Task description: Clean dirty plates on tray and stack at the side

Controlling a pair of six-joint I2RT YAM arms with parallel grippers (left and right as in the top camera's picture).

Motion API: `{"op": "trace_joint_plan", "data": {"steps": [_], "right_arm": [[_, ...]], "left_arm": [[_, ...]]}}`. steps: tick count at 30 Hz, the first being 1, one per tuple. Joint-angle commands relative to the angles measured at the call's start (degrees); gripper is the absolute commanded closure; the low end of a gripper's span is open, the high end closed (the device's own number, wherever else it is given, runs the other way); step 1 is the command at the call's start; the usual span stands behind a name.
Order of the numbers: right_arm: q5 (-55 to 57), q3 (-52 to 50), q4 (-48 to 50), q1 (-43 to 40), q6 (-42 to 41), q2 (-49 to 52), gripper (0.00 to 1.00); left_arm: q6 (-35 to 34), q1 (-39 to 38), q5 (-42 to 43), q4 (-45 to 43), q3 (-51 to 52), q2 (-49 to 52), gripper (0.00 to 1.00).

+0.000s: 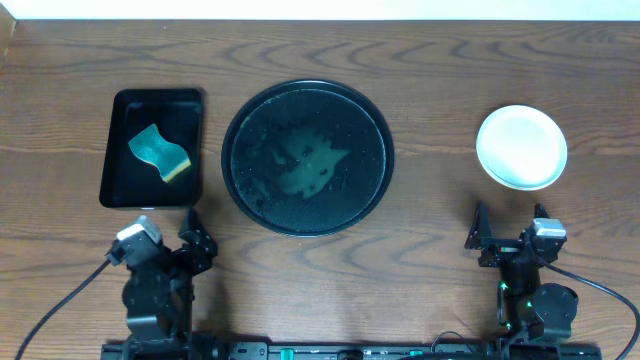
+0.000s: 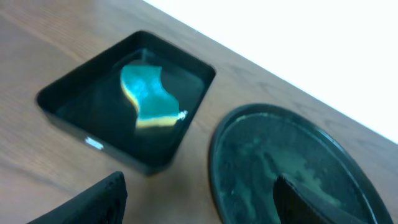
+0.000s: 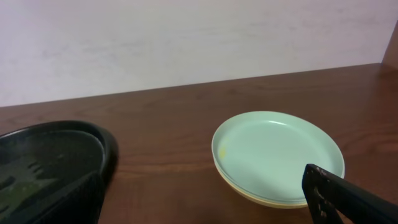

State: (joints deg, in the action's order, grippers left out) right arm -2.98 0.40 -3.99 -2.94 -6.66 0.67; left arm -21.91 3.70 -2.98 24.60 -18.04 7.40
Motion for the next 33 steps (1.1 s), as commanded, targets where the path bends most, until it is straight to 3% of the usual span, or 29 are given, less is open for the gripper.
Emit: {"op": "trace_joint_plan", "data": {"steps": [1,6,14,23,33], "right_arm": [[0.15,-0.09,-0.24,-0.39,0.98,-0.39,0.01],[0.15,-0.09,-0.24,-0.39,0.98,-0.39,0.01],[0.15,-0.09,-0.24,-0.39,0.98,-0.39,0.01],[0.15,-0.09,-0.24,-0.39,0.98,-0.39,0.01],[0.15,-0.09,-0.24,-0.39,0.98,-0.39,0.01]], "left_arm": [[1.53,-0.7,-0.44,-3.5,3.96,-2.78,0.24],[2.25,-0.7,0.09,-7.96,8.48,-5.38,0.24],[11.74,-0.92,4.94,-11.13,13.18,-7.3,0.24],[11.82,-0.92,4.92,-20.9,17.9,-7.3,0.24],[14.82,-0.96,3.39,-20.46,17.84,-7.32,0.24]]}}
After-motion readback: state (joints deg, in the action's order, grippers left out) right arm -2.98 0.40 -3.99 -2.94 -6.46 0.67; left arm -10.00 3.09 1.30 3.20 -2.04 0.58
